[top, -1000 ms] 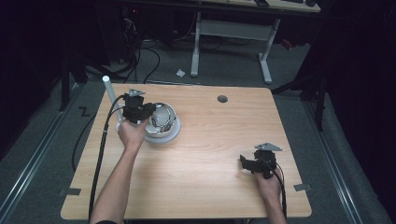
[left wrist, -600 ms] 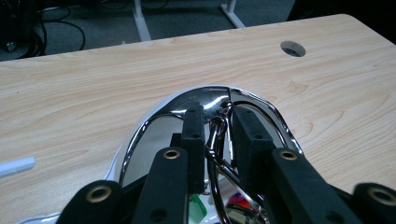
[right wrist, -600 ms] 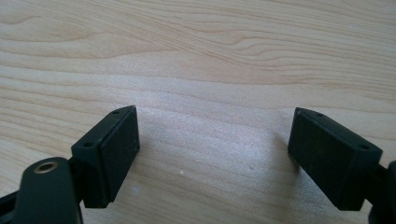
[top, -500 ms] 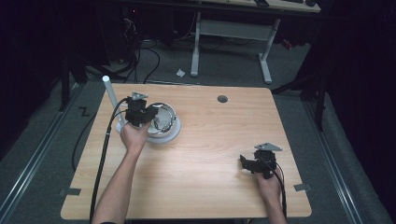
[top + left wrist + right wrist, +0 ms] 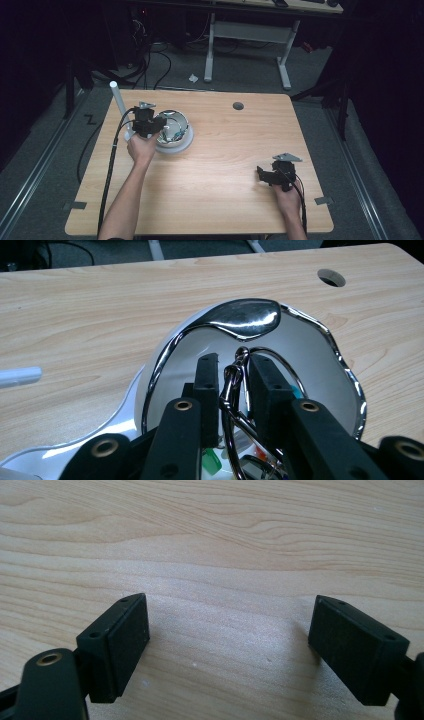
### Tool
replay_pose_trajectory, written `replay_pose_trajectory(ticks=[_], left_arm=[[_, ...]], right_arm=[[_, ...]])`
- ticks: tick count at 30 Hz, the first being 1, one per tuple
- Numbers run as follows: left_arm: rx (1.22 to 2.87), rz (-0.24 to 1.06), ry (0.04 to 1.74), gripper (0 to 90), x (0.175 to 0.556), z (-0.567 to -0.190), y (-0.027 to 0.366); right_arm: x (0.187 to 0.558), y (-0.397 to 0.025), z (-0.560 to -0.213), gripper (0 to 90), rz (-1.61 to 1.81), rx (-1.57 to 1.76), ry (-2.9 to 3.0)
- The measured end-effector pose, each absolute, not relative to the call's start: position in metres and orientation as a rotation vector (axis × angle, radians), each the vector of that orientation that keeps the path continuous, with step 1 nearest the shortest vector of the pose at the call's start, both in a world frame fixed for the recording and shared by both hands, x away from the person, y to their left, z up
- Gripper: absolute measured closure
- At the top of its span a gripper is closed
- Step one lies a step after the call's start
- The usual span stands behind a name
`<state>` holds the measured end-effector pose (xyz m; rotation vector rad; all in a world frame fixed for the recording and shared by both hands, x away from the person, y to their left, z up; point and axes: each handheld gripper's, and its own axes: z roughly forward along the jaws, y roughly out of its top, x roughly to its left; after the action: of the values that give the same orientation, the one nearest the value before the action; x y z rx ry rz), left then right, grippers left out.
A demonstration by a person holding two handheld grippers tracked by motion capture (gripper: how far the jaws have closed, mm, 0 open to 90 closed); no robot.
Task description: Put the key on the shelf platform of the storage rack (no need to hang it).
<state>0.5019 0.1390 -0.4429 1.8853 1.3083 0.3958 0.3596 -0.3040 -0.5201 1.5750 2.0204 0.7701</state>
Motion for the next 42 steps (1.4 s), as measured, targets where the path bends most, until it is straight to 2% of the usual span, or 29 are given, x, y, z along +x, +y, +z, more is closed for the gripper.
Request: replay_pose_trajectory(ticks=[8,10,17,25,31,42], left_arm=[[1.91,0.405,1.335,72.9,0.505,-0.448,0.141],[1.911,0.411,1.346,66.8,0.505,-0.448,0.142],[1.901,0.435,1.326,55.3,0.499,-0.443,0.145],[1.886,0.453,1.299,46.6,0.489,-0.432,0.151],[1.866,0.428,1.291,42.3,0.481,-0.426,0.16],[1.843,0.431,1.289,40.0,0.465,-0.42,0.175]], right_arm=[[0.36,-0.304,-0.52,16.7,0.77,1.575,2.02],[0.36,-0.304,-0.52,16.7,0.77,1.575,2.02],[0.36,-0.304,-0.52,16.7,0.771,1.577,2.02],[0.36,-0.304,-0.52,16.7,0.77,1.576,2.02],[0.36,-0.304,-0.52,16.7,0.77,1.576,2.02],[0.36,-0.304,-0.52,16.7,0.77,1.577,2.02]])
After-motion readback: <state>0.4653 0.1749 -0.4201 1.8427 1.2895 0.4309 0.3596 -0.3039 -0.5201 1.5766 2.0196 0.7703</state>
